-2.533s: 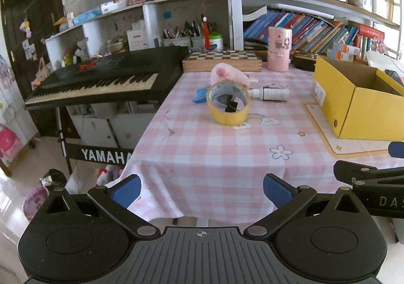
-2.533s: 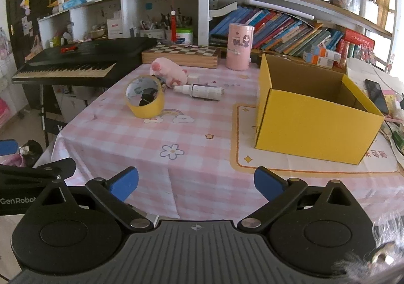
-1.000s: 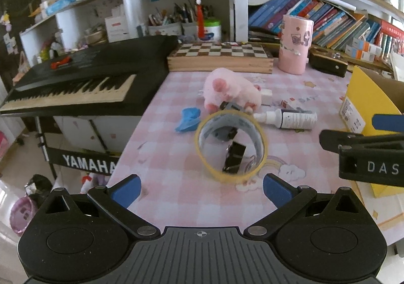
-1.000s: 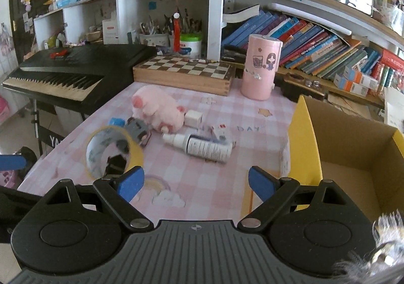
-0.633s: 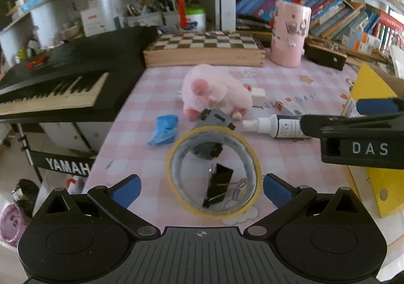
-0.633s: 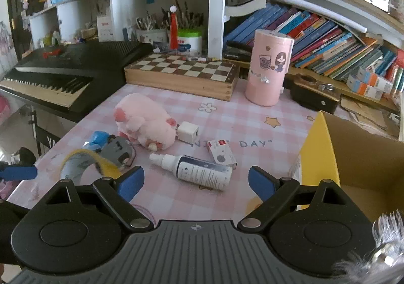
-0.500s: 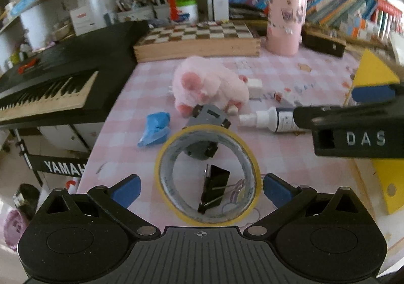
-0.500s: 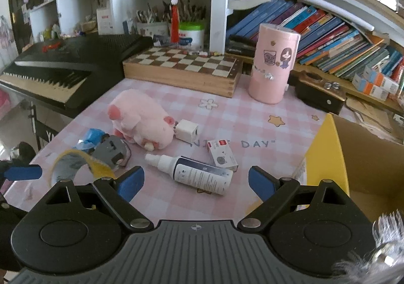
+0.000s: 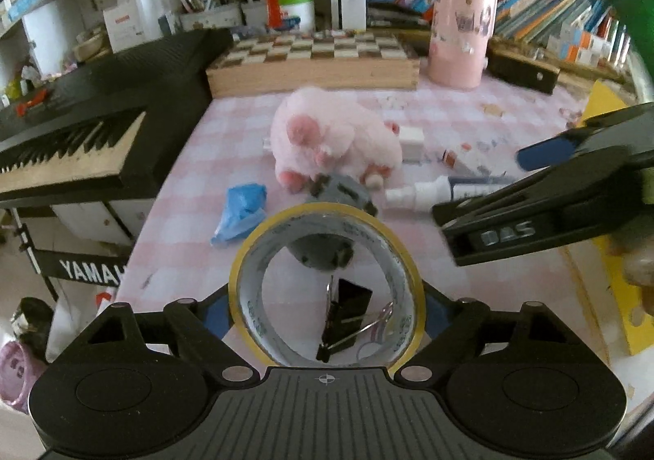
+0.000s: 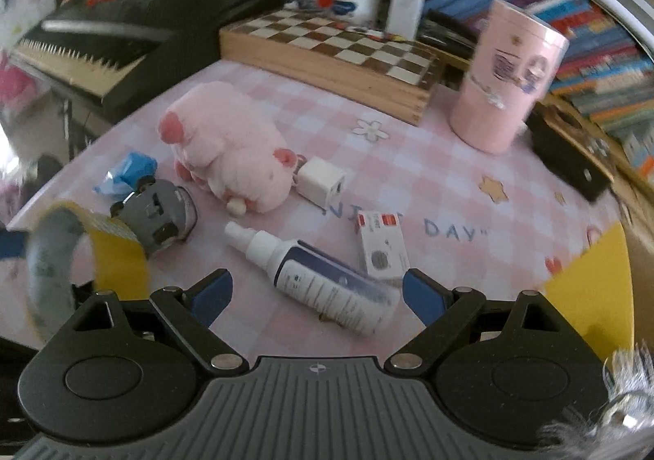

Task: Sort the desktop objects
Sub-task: 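Grasp the yellow tape roll with the left tool while the right tool grasps the white spray bottle, then lift the tape roll and spray bottle and carry both toward the yellow box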

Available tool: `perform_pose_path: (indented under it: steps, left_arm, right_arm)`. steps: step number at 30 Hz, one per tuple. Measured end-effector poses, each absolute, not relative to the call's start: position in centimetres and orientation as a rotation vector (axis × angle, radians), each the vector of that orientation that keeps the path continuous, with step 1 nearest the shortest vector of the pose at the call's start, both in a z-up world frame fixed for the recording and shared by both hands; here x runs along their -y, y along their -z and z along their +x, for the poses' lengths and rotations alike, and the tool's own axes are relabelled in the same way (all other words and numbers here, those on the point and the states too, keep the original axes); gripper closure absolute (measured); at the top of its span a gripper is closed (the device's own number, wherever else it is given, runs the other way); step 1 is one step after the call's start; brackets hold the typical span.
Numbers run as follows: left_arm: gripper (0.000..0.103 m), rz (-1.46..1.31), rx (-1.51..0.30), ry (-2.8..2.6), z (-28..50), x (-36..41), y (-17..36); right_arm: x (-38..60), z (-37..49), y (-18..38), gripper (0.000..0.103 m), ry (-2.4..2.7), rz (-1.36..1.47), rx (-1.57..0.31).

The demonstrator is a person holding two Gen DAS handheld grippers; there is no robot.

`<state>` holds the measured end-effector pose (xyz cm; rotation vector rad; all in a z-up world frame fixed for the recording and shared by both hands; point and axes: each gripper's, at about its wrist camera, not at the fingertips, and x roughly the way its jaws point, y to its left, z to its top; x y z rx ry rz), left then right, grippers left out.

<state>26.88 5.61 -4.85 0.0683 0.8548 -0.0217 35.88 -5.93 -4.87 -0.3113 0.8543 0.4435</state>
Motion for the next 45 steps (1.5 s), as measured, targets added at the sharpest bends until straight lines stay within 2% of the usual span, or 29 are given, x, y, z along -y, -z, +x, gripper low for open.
perform_pose_path:
  steps: [4,6,8,9,10,11,13,23,25,26,30,45]
  left_arm:
    - [0.014,0.018,-0.811,0.035,26.1,-6.3,3.5]
    - [0.014,-0.005,-0.800,0.033,25.9,-6.7,3.1]
    - [0.014,-0.024,-0.795,0.021,25.7,-7.1,2.8]
    - [0.014,-0.034,-0.793,0.014,25.6,-7.4,2.8]
    - [0.014,-0.046,-0.791,0.008,25.5,-7.7,2.7]
    - [0.014,-0.057,-0.790,0.003,25.4,-7.9,2.6]
    - [0.014,-0.073,-0.789,-0.007,25.2,-8.2,2.6]
    - [0.014,-0.086,-0.770,-0.020,24.3,-8.6,2.1]
    - [0.014,-0.092,-0.768,-0.025,24.0,-8.8,2.1]
    - [0.014,-0.097,-0.767,-0.029,23.9,-9.0,2.1]
    - [0.014,-0.117,-0.755,-0.037,23.4,-9.3,1.8]
    - [0.014,-0.150,-0.718,0.049,20.5,-9.5,-0.4]
  right_arm:
    - [5.5,37.1,5.7,0.013,-0.461,-0.356,-0.884]
    - [5.6,37.3,6.0,0.017,-0.471,-0.351,-0.904]
    - [5.7,37.0,5.9,0.035,-0.480,-0.360,-0.921]
    - [5.8,36.7,5.8,0.038,-0.484,-0.364,-0.931]
    - [6.0,36.1,5.6,0.046,-0.491,-0.365,-0.938]
    - [6.2,35.6,5.4,0.058,-0.495,-0.368,-0.938]
    - [6.5,34.6,5.1,0.069,-0.492,-0.371,-0.938]
    - [6.0,36.4,6.6,0.066,-0.484,-0.246,-0.993]
    - [5.9,36.3,6.6,0.067,-0.477,-0.248,-0.992]
    - [5.9,36.2,6.6,0.072,-0.475,-0.245,-0.989]
    - [6.2,35.7,6.2,0.073,-0.473,-0.206,-0.988]
    - [9.6,27.4,-0.5,0.073,-0.433,0.024,-0.854]
